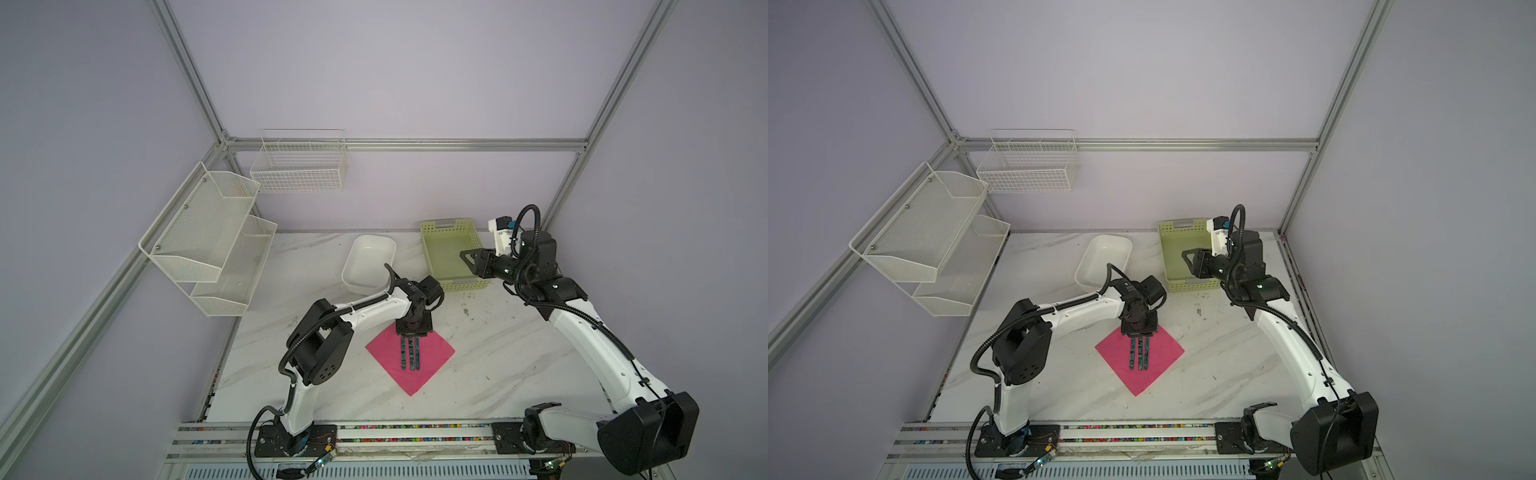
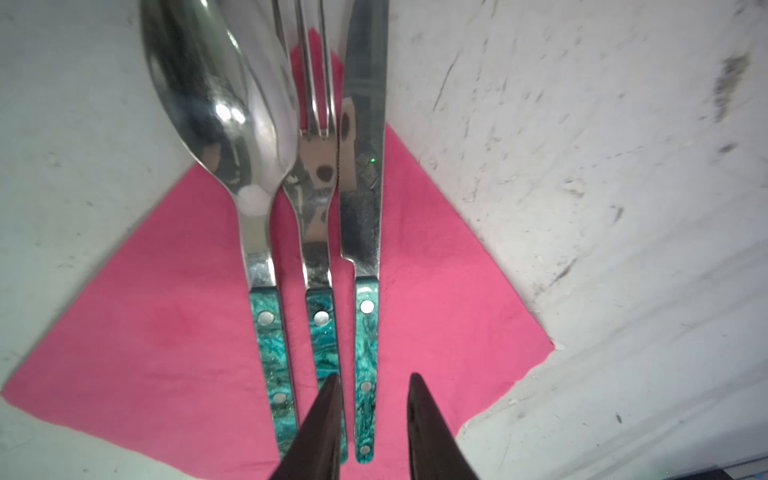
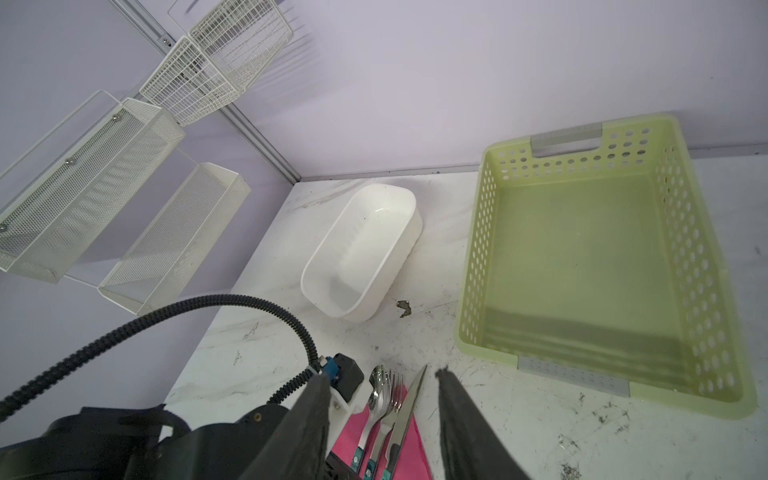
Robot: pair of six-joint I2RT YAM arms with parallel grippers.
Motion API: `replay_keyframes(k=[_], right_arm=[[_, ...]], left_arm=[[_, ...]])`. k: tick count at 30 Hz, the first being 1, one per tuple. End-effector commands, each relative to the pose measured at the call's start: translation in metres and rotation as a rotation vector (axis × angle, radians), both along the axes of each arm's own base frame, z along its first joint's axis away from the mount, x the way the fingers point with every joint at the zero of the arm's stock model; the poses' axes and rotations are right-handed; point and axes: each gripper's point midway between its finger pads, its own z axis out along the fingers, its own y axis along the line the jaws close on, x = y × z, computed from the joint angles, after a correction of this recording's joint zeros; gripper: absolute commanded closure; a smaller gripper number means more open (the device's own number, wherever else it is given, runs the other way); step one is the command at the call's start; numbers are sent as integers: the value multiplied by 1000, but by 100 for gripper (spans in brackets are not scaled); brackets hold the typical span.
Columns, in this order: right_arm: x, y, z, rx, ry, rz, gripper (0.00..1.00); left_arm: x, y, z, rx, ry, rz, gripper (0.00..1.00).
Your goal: Place the utensils on the paper napkin and roll it up
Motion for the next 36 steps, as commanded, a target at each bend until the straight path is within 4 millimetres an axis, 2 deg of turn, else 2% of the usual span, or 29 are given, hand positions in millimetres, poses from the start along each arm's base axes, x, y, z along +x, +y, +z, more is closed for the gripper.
replay_keyframes(k=[1,4,8,12,17,22,27,30,32,36], right_arm=[[-4,3,-23,17,113,-5,59],[-8,11,-52,38,230,3,64],[-22,40,-81,15,309,59,69],[-38,70,-94,-20,293,164,71],[-58,91,-109,-173,171,329,70],[-95,111,-131,-367,-3,540,64],[-133,126,-161,-588,-80,738,57],[-164,131,-193,-714,-77,910,54],[-188,133,-207,-766,-96,1031,52],[-221,128,-238,-891,-121,1180,52]], left_arm=[[12,16,31,-27,-90,9,73],[13,28,34,-42,-101,12,73],[15,48,32,-51,-110,12,73],[16,69,23,-94,-91,33,73],[21,93,15,-163,-87,53,73],[29,116,13,-206,-100,63,73],[42,143,22,-249,-125,72,73],[51,159,29,-259,-143,70,73],[55,168,33,-252,-147,62,73],[69,182,44,-243,-179,40,73]])
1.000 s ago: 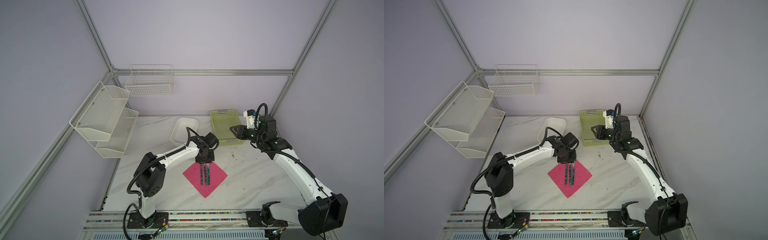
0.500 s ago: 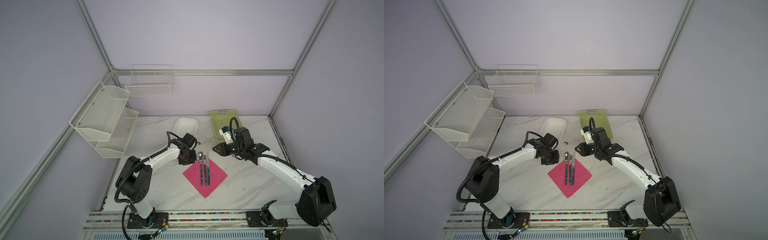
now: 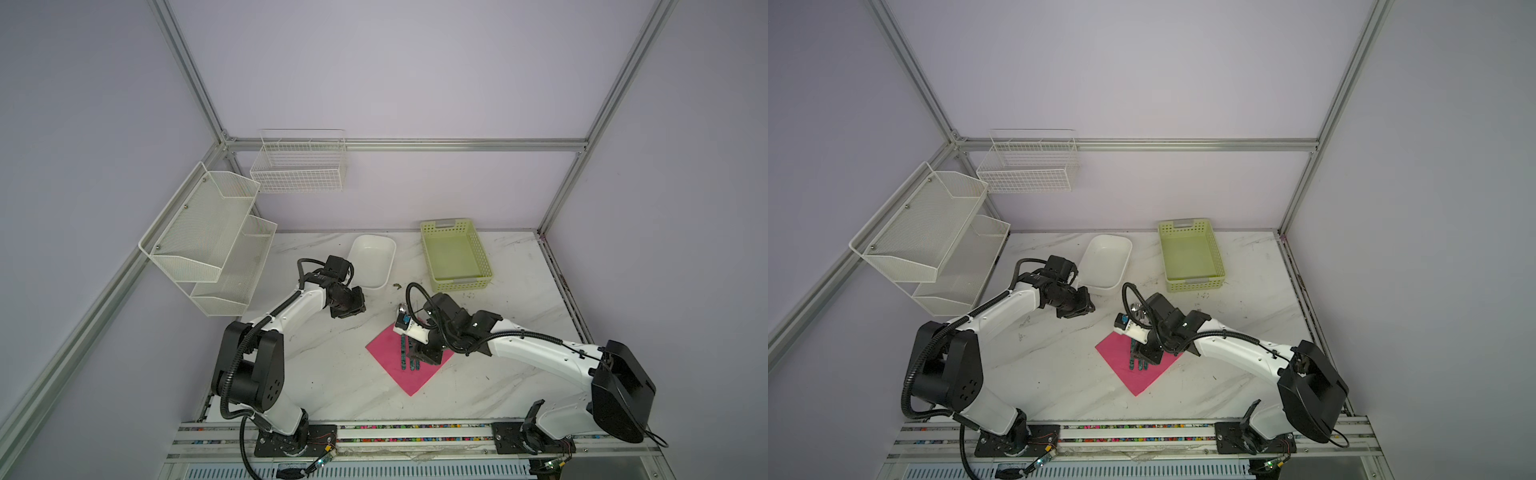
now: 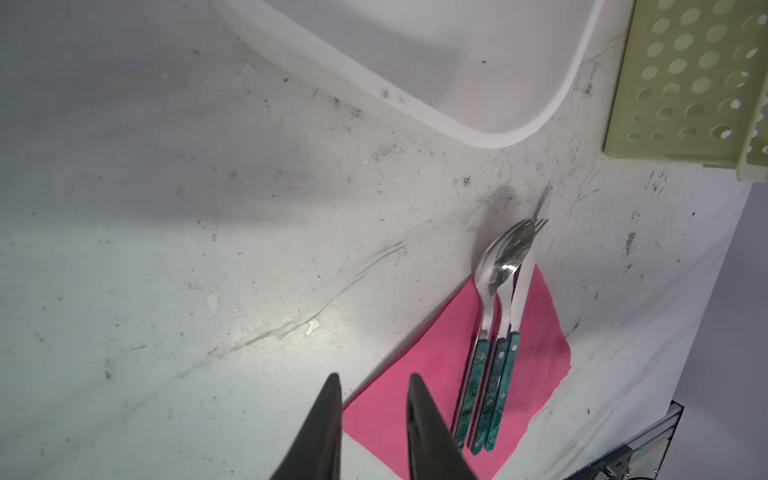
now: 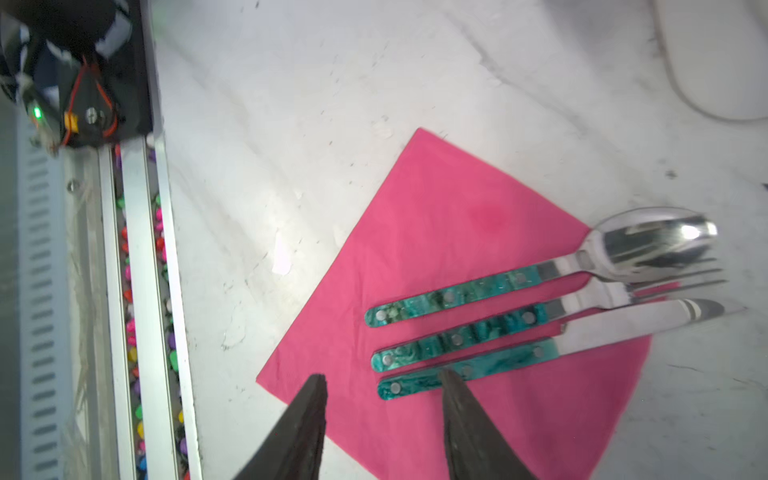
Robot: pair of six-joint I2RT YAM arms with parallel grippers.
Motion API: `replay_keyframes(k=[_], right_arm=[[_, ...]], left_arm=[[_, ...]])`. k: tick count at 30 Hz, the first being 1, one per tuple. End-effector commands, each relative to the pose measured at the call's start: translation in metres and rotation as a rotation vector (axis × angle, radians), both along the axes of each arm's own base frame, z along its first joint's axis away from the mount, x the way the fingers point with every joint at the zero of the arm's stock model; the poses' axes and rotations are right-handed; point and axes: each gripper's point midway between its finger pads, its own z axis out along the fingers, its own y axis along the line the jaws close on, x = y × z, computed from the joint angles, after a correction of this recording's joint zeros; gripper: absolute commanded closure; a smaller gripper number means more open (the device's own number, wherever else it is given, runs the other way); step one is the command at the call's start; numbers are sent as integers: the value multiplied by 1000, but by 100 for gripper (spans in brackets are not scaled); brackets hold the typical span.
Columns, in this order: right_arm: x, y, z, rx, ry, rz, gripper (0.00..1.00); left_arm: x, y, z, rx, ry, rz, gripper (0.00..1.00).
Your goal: Place the utensils on the paper napkin and roll it up
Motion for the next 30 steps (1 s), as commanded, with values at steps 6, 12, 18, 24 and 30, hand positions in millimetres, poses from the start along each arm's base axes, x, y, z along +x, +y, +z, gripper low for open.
replay_keyframes(k=[6,12,18,24,30], right_arm=[[-52,-29,-52,-223,-100,298,52],[-55,-23,-60,-225,-275,352,49],[-48,-7,-64,-229,-389,373,49],[-48,-3,-66,-234,-421,405,50],[-52,-7,-76,-262,-405,436,50]], left_arm=[[23,13,32,45,-147,-110,72],[18,16,27,34,-147,-117,72],[17,20,25,59,-153,-121,72],[18,19,23,51,-144,-121,72],[20,20,21,49,-140,-117,72]])
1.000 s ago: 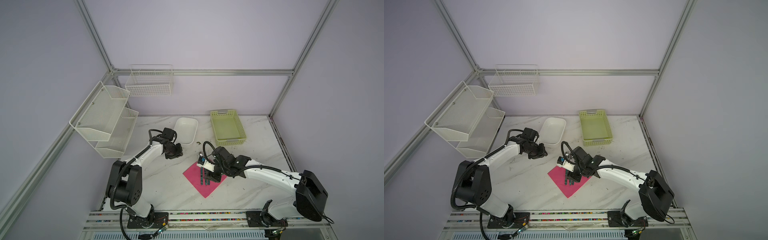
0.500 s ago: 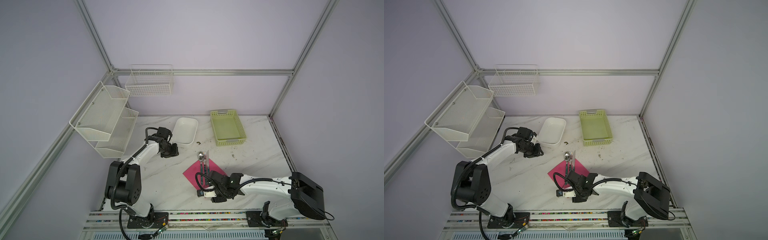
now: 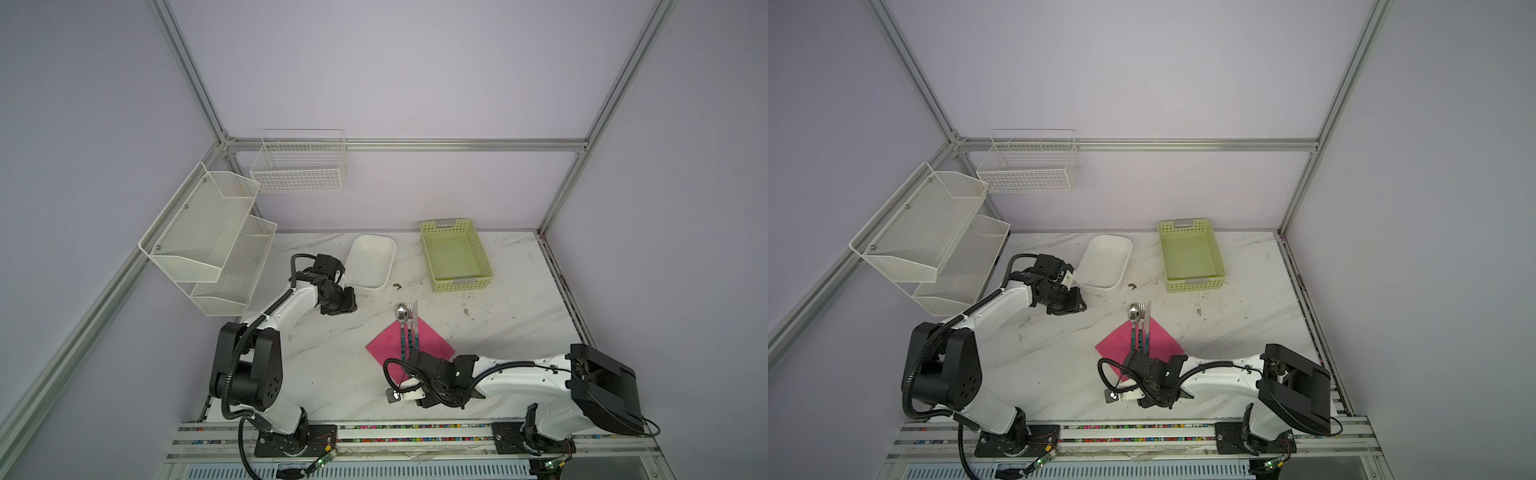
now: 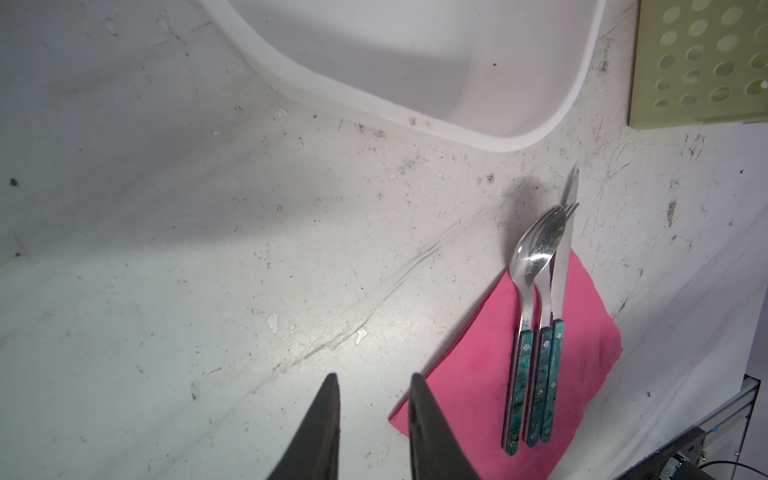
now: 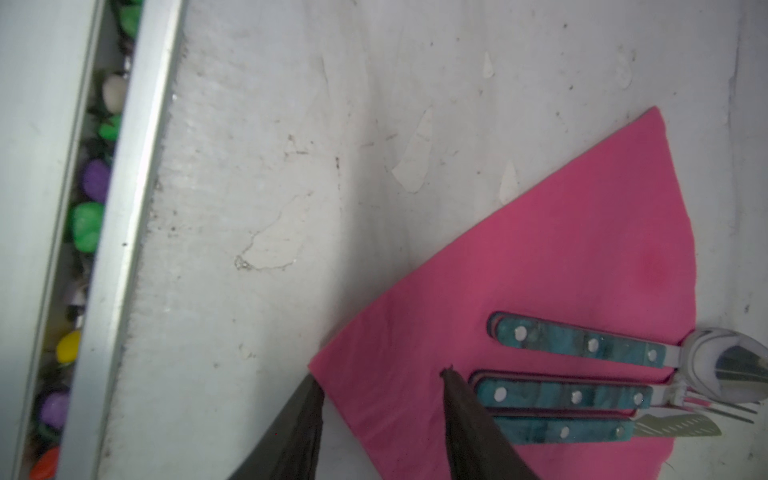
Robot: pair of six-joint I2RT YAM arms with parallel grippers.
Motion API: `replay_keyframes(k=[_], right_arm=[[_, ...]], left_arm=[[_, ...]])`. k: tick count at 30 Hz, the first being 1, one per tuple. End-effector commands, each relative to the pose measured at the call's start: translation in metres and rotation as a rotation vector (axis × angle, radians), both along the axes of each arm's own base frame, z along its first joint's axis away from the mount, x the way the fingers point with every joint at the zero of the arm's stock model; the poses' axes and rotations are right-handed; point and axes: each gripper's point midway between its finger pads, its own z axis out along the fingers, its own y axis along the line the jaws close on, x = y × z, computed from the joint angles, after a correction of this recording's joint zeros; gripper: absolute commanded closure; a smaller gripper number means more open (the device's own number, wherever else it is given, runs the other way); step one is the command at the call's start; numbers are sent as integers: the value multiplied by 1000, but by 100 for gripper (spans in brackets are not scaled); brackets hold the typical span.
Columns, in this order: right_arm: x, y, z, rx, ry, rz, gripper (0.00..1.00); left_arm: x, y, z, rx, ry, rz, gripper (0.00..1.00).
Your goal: Place the utensils on the paper napkin and roll it up
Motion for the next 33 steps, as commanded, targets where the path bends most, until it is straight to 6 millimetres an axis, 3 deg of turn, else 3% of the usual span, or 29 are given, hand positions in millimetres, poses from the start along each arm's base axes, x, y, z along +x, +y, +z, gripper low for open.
replay_keyframes(k=[1,11,21,25,30,33], right_arm=[[-3,1,-4,-15,-17,42,50],[-9,7,2,15,21,34,63],[-15,10,17,79,51,27,84],[-15,15,22,118,60,12,95],[-5,21,34,176,45,-69,99],[-2,20,31,174,54,-115,100]], left_arm=[[14,1,22,-17,-76,-7,72],[14,2,20,-27,-67,-2,71],[13,-4,10,-59,-32,-16,72],[10,-14,7,-106,-8,-27,72],[-1,-35,-7,-108,47,-38,73],[-12,-51,-15,-115,87,-60,74]])
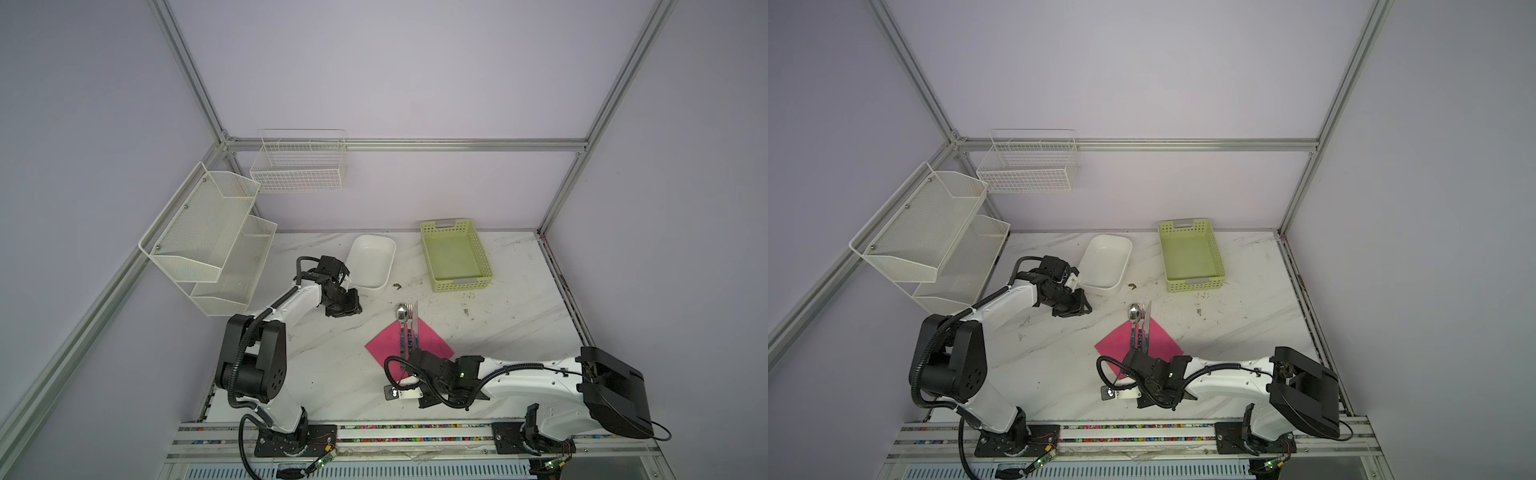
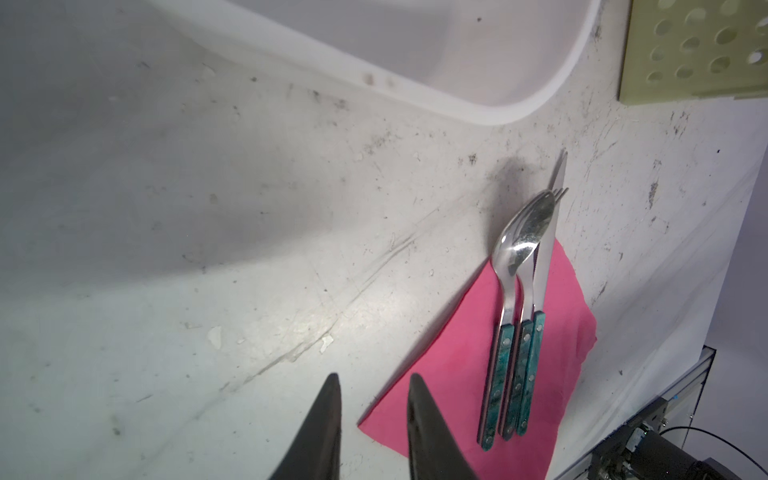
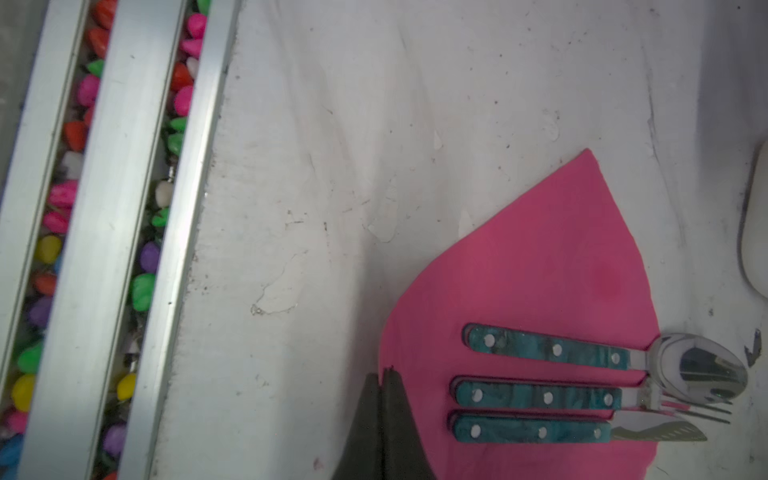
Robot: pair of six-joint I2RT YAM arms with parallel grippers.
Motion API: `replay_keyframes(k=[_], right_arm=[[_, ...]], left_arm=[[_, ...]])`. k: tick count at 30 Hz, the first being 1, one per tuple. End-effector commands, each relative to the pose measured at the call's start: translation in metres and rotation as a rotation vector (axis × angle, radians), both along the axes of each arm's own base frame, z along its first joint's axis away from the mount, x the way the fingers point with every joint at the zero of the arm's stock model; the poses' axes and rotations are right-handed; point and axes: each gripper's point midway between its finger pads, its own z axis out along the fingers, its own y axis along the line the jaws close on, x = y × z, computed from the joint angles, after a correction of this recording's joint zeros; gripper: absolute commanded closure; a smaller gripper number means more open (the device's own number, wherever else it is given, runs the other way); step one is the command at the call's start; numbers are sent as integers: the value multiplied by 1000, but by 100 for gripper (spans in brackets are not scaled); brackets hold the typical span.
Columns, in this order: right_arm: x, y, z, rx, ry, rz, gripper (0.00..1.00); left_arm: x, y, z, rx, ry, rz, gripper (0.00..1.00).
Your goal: Place the utensils on the paper napkin and roll it up
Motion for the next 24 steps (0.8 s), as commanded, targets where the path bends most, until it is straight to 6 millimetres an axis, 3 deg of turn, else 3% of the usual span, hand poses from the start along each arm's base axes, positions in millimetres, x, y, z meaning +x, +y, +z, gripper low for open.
replay_keyframes(k=[1,7,13,19,24], right_arm=[[5,1,4,32,16,-71,100],[13,-2,7,60,32,-153,100],[29,-5,6,88,30,-222,100],[49,-5,10,129,26,-270,100],[63,-6,10,145,24,-298,100]], left_arm=[[-7,-24,1,-43,17,-20,76],[-33,-53,-9,-65,65,-71,80],[-58,-72,-32,-73,142,-109,84],[-77,-75,-57,-58,223,-116,89],[-84,-77,-62,-53,245,-124,90]])
